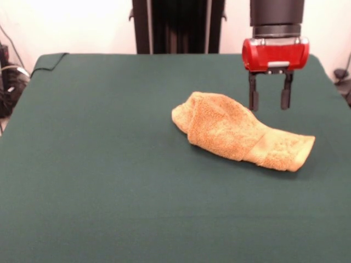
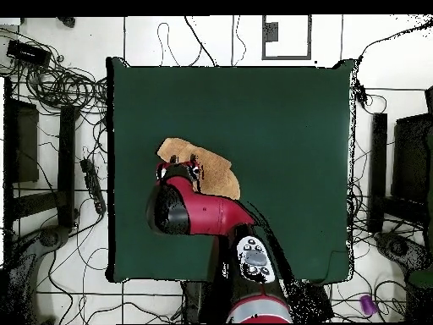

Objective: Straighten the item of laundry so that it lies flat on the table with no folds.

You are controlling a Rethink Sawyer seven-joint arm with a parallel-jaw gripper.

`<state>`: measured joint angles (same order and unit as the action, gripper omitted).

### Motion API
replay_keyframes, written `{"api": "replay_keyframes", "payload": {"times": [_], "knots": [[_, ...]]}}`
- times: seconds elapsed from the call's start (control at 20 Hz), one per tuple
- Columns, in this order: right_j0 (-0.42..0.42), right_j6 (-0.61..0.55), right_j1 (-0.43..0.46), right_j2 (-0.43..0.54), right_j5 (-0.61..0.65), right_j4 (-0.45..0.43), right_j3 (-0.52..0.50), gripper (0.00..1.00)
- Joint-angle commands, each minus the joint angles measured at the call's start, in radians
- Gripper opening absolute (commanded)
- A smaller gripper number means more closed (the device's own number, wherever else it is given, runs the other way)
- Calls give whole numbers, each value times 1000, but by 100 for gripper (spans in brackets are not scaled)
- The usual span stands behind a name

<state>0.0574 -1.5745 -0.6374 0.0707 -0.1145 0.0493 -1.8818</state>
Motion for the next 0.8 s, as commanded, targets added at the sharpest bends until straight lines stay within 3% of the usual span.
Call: {"api": "replay_keyframes", "payload": {"times": [0.05, 0.8], "knots": [[17, -198, 70, 134, 63, 16, -3, 100], [-33, -181, 86, 126, 115, 57, 81, 100]]}}
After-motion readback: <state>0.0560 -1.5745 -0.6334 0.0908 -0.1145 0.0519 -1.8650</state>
